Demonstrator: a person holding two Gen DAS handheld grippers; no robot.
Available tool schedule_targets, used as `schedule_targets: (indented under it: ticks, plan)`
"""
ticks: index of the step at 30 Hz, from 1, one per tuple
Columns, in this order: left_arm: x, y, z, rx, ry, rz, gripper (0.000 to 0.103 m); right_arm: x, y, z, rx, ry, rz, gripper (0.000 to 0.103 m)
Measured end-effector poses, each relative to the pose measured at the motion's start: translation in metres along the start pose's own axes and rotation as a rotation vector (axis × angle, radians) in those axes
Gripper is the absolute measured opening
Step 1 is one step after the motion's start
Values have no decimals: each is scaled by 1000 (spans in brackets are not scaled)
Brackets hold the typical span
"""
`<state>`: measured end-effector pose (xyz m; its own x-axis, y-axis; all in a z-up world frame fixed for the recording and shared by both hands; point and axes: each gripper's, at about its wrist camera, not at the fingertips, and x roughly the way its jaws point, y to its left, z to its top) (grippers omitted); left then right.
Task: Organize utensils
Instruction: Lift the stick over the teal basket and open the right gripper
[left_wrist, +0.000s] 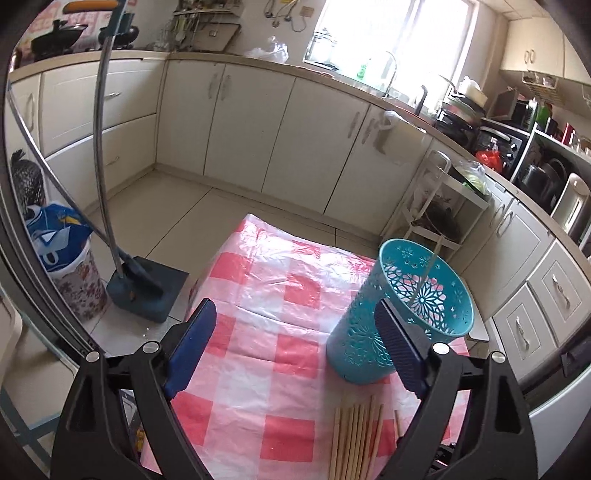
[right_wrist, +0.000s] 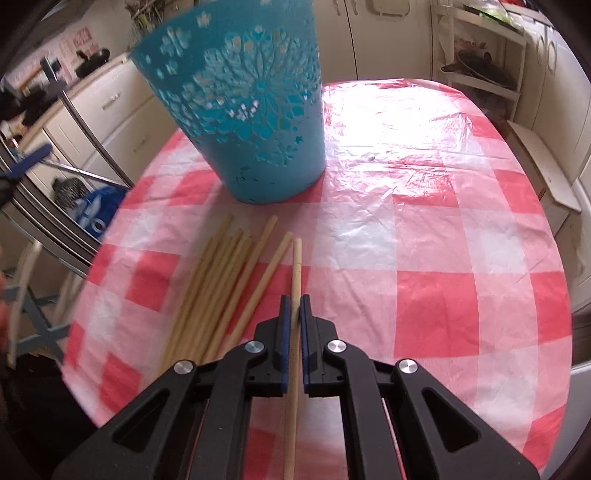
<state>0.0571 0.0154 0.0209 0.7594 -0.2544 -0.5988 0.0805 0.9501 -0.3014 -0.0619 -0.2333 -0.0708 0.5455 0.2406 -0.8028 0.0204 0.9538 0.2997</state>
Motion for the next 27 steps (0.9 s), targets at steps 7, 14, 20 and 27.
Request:
schedule_targets:
  ticks: [7, 14, 20, 27]
  plan:
    - [-4, 22, 10, -82, -14, 19, 84, -59, 2, 14, 117, -145, 316, 6]
    - [-2, 39, 13, -163, -12, 38, 84, -123, 29, 88, 140, -450, 356, 6]
    - [1, 31, 12, -155, -3, 28, 86, -139, 54, 152, 191, -787, 128, 6]
    - [2, 29, 11, -160, 12, 4, 87, -95, 59, 172, 158, -840, -70, 6]
